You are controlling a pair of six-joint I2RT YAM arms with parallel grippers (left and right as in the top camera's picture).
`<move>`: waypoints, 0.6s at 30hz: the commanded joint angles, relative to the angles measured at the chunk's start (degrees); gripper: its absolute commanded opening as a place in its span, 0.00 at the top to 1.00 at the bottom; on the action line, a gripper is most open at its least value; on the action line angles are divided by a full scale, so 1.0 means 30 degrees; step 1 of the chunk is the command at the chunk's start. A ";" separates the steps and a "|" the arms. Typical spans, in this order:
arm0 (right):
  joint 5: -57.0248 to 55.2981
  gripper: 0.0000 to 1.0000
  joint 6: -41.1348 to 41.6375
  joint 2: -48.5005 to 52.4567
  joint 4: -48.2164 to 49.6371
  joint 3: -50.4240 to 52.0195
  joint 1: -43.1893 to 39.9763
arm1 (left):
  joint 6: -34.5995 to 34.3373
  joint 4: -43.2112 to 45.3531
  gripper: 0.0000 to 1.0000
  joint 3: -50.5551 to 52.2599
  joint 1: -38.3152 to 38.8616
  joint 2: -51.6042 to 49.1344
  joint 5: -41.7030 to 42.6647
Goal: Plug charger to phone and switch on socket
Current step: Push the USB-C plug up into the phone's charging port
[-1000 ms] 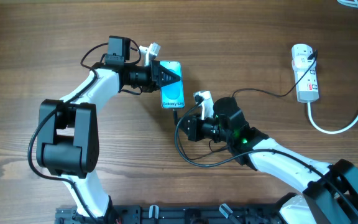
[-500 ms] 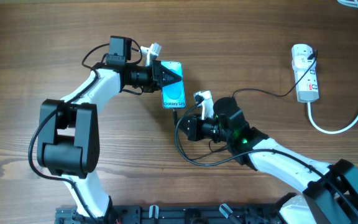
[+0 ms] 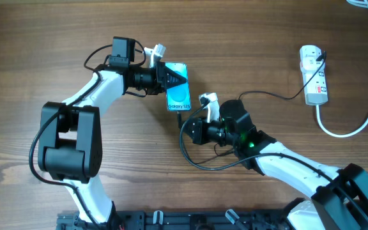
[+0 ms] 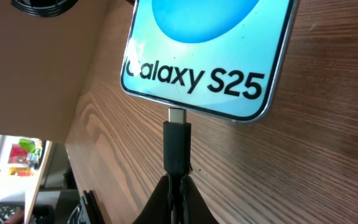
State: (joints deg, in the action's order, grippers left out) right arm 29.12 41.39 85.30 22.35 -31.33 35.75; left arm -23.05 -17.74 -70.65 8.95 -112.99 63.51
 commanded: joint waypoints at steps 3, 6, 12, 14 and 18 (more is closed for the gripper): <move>-0.0379 0.96 0.0291 0.0182 0.0335 -0.0182 0.0000 | 0.0109 0.0058 0.96 0.0066 0.0109 0.0000 0.0736; -0.0750 0.96 0.0423 0.0182 0.0313 -0.0182 0.0000 | 0.0109 0.0058 0.96 0.0066 0.0109 0.0000 0.0736; -0.2492 0.96 0.1712 0.0182 0.0240 -0.0182 0.0000 | 0.0109 0.0058 0.96 0.0066 0.0102 0.0000 0.0736; -0.2601 0.96 0.1741 0.0182 0.0240 -0.0182 0.0000 | 0.0109 0.0058 0.96 0.0066 0.0102 0.0000 0.0736; -0.3082 0.96 0.2601 0.0182 0.0270 -0.0182 -0.0022 | 0.0109 0.0058 0.96 0.0066 0.0102 0.0000 0.0736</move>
State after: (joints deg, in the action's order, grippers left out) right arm 25.93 45.87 85.30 22.65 -31.33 36.34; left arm -23.03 -17.08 -70.65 8.95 -112.99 63.05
